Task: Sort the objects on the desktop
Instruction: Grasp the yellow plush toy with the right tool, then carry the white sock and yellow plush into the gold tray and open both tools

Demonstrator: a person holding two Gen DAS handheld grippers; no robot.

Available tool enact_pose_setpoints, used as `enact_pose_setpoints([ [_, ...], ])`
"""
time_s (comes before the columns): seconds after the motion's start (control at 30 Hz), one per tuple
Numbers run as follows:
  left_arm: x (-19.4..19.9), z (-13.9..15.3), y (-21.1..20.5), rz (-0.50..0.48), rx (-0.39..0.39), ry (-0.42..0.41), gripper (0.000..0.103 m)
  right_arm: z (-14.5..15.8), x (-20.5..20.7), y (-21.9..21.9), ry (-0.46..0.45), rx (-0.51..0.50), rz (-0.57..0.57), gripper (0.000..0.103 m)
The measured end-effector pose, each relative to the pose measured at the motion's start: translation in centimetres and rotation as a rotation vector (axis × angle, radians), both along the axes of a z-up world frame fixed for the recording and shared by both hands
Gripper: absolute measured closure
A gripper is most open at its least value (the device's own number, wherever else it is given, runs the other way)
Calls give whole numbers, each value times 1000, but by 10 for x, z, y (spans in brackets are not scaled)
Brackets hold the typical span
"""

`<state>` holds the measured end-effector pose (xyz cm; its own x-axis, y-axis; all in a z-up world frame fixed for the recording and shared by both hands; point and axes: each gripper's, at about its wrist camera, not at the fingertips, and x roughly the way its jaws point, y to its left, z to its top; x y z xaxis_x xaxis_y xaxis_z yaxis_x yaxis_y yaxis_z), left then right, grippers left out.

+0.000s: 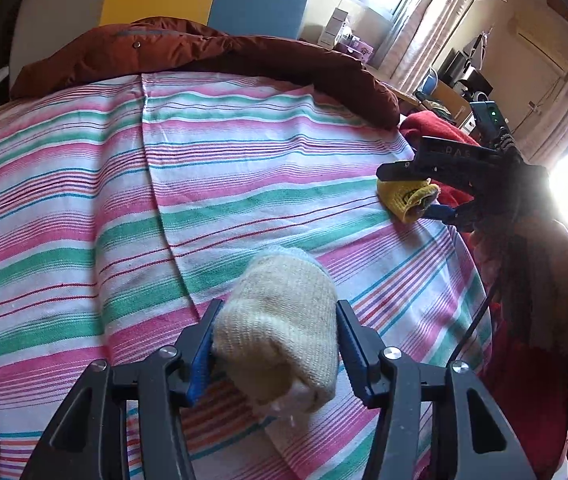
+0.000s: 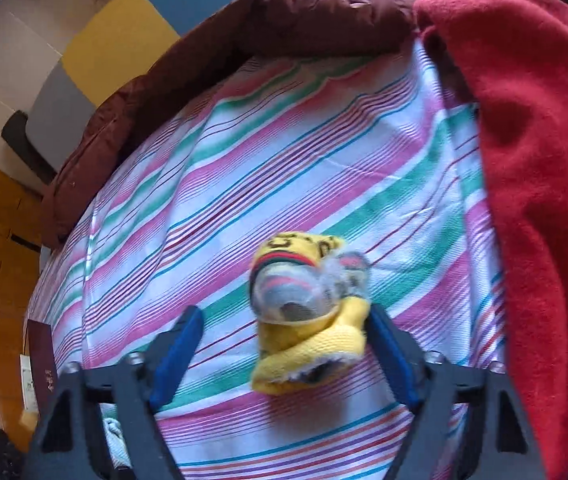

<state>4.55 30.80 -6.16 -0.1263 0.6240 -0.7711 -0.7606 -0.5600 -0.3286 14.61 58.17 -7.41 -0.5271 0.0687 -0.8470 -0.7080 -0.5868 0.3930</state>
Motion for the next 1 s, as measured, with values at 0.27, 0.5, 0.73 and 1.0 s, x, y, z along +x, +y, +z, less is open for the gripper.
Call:
enact_pose_setpoints([
  [0.27,6,0,2,10,-10,39,48,5,-5,-10,-129,119,24,64],
  [0.5,16,4,-7,38,-22,84,50,15,-7,-19,-153,235,81,73],
  [0.73,12,12,-28,81,-32,94,50,33,-31,-66,-77,352,347,73],
  [1.0,5,33,-60,157,2,136,50,28,-56,-109,-44,364,527,73],
])
